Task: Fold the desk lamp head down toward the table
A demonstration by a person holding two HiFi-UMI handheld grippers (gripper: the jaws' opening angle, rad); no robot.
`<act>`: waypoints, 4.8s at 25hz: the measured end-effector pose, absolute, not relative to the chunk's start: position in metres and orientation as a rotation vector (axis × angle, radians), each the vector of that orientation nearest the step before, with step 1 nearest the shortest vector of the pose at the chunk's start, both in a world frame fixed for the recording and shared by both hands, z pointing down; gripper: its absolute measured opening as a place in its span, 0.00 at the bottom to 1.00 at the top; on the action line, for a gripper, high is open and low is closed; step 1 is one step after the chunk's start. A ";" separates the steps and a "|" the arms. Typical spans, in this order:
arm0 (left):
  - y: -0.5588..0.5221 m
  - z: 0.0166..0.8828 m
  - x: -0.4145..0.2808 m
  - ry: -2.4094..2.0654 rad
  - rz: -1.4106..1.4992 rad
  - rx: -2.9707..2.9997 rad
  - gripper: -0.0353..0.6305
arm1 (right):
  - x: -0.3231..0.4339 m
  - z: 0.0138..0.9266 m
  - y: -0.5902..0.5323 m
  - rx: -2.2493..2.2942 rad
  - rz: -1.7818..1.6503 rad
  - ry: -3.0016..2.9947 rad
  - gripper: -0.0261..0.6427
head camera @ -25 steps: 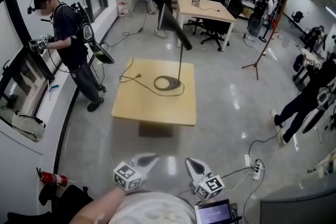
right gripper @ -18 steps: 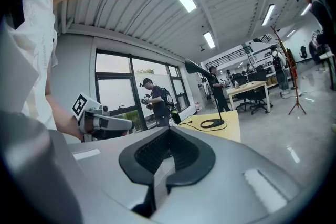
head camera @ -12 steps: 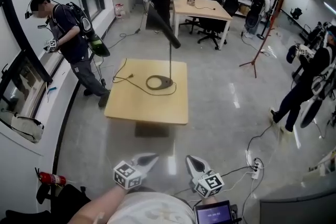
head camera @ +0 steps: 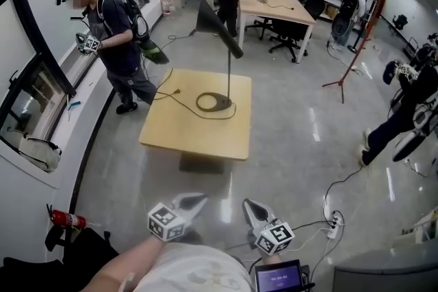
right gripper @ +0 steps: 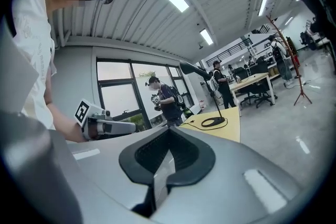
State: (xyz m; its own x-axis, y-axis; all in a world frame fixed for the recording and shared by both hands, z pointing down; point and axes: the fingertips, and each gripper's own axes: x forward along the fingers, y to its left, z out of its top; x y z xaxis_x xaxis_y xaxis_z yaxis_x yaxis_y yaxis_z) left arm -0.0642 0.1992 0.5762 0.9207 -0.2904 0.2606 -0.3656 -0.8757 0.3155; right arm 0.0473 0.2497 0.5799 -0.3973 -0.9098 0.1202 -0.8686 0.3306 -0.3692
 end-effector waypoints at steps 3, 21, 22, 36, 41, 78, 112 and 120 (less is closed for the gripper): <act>0.186 0.578 -0.064 -0.499 0.287 2.705 0.06 | 0.048 0.578 0.234 -1.648 -0.551 2.497 0.06; 0.075 0.584 -0.037 -0.402 0.228 2.747 0.06 | 0.058 0.577 0.135 -1.759 -0.509 2.510 0.06; 0.070 0.583 -0.038 -0.408 0.227 2.752 0.06 | 0.058 0.579 0.130 -1.759 -0.515 2.513 0.06; 0.006 0.589 -0.044 -0.477 0.183 2.714 0.06 | 0.060 0.579 0.062 -1.726 -0.504 2.587 0.06; -0.009 0.583 -0.048 -0.499 0.165 2.726 0.06 | 0.058 0.577 0.045 -1.720 -0.493 2.589 0.06; -0.146 0.487 0.066 -0.792 0.218 2.924 0.06 | 0.165 0.527 -0.124 -1.433 -0.262 2.859 0.06; -0.233 0.270 0.019 -1.029 0.062 3.259 0.09 | 0.157 0.514 -0.163 -1.459 -0.210 2.840 0.06; -0.264 0.221 0.019 -1.036 0.177 3.314 0.10 | 0.164 0.517 -0.159 -1.504 -0.226 2.795 0.06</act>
